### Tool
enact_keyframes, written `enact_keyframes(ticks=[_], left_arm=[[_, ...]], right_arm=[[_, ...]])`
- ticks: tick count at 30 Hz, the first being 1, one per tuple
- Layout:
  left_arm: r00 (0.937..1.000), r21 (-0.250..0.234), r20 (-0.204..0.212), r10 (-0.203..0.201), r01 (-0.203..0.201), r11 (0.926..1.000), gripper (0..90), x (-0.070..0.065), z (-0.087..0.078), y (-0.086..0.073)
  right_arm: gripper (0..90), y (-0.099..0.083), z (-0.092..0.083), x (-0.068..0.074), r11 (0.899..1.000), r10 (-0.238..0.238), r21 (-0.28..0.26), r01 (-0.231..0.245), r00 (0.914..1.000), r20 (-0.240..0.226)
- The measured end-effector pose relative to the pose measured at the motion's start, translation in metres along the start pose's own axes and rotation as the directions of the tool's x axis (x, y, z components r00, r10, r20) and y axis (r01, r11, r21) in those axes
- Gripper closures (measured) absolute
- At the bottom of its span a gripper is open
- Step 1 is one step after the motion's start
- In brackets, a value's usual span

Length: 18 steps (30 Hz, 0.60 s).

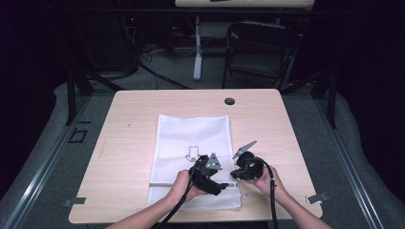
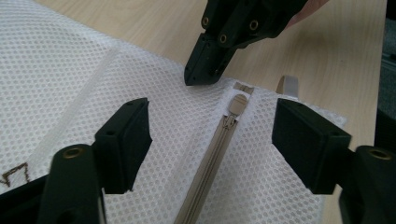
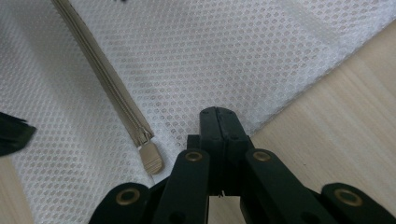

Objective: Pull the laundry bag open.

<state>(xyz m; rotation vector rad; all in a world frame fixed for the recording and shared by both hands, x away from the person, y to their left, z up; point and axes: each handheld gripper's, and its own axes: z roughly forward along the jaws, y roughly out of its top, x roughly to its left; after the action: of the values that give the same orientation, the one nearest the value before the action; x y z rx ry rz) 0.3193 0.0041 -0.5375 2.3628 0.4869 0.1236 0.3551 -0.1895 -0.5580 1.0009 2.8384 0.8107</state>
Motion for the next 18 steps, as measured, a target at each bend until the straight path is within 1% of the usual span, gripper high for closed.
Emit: enact_keyframes(ticks=[1,2,3,4,5,6,7,8,9,10,12,13,15,16,17,18], left_arm=[[1.0000,0.006,0.001,0.007,-0.007,1.0000,36.3,-0.001,0.002,0.000],[0.9999,0.010,0.003,0.012,-0.012,0.9999,37.1,-0.001,0.004,0.001],[0.9998,0.012,0.008,0.018,-0.018,0.9998,38.7,-0.001,0.005,0.001],[0.9998,0.010,0.007,0.019,-0.019,0.9998,40.6,-0.001,0.006,0.001],[0.9997,0.009,0.018,0.018,-0.018,0.9998,42.2,-0.001,0.006,0.001],[0.9997,0.002,0.021,0.015,-0.015,0.9999,43.1,-0.001,0.007,0.001],[0.9995,0.010,0.025,0.020,-0.021,0.9997,44.1,0.000,0.008,0.001],[0.9993,0.012,0.029,0.023,-0.023,0.9997,46.2,0.000,0.009,0.001],[0.9991,0.014,0.035,0.026,-0.027,0.9995,46.7,0.000,0.010,0.001],[0.9988,0.019,0.040,0.027,-0.028,0.9994,47.8,0.000,0.011,0.001],[0.9983,0.019,0.051,0.028,-0.029,0.9994,49.4,0.000,0.014,0.000],[0.9980,0.019,0.056,0.028,-0.029,0.9994,50.9,-0.001,0.015,0.000],[0.9977,0.022,0.055,0.039,-0.040,0.9989,52.7,-0.003,0.019,0.001],[0.9975,0.022,0.058,0.041,-0.042,0.9989,53.5,-0.004,0.021,0.001],[0.9970,0.028,0.062,0.045,-0.047,0.9985,54.1,-0.005,0.022,0.002],[0.9971,0.026,0.057,0.050,-0.051,0.9983,55.1,-0.006,0.023,0.002]], right_arm=[[90.0,0.000,-0.001,-0.001,1.000,-0.012,0.009,0.012,0.9999,0.000],[90.0,0.000,0.000,0.001,1.000,0.005,-0.012,-0.004,1.0000,0.003],[90.0,0.000,0.000,0.000,1.000,0.000,-0.004,0.000,1.0000,0.002],[90.0,-0.002,0.002,0.002,0.998,0.030,-0.049,-0.030,0.9995,0.010],[90.0,-0.001,-0.001,0.000,1.000,0.007,-0.024,-0.007,0.9999,0.008],[90.0,-0.001,0.000,-0.001,1.000,0.009,-0.026,-0.009,0.9999,0.005],[90.0,-0.001,0.000,-0.001,1.000,0.016,-0.024,-0.015,0.9999,0.003],[90.0,0.000,-0.001,-0.003,1.000,-0.008,-0.001,0.008,0.9999,0.007],[90.0,0.000,-0.001,-0.003,1.000,-0.004,-0.005,0.004,0.9999,0.010],[90.0,0.000,-0.002,-0.004,1.000,-0.016,0.006,0.016,0.9998,0.014],[90.0,0.000,-0.001,-0.003,1.000,-0.012,0.002,0.012,0.9997,0.021],[90.0,-0.001,0.000,-0.003,1.000,0.006,-0.010,-0.006,0.9999,0.015],[90.0,-0.001,0.001,-0.004,1.000,0.006,-0.018,-0.006,0.9999,0.010],[90.0,-0.001,0.000,-0.003,1.000,0.024,-0.010,-0.024,0.9997,0.004],[90.0,-0.001,0.001,-0.004,1.000,0.024,-0.011,-0.024,0.9997,-0.001],[90.0,-0.001,0.001,-0.004,0.999,0.032,-0.010,-0.032,0.9995,-0.009]])
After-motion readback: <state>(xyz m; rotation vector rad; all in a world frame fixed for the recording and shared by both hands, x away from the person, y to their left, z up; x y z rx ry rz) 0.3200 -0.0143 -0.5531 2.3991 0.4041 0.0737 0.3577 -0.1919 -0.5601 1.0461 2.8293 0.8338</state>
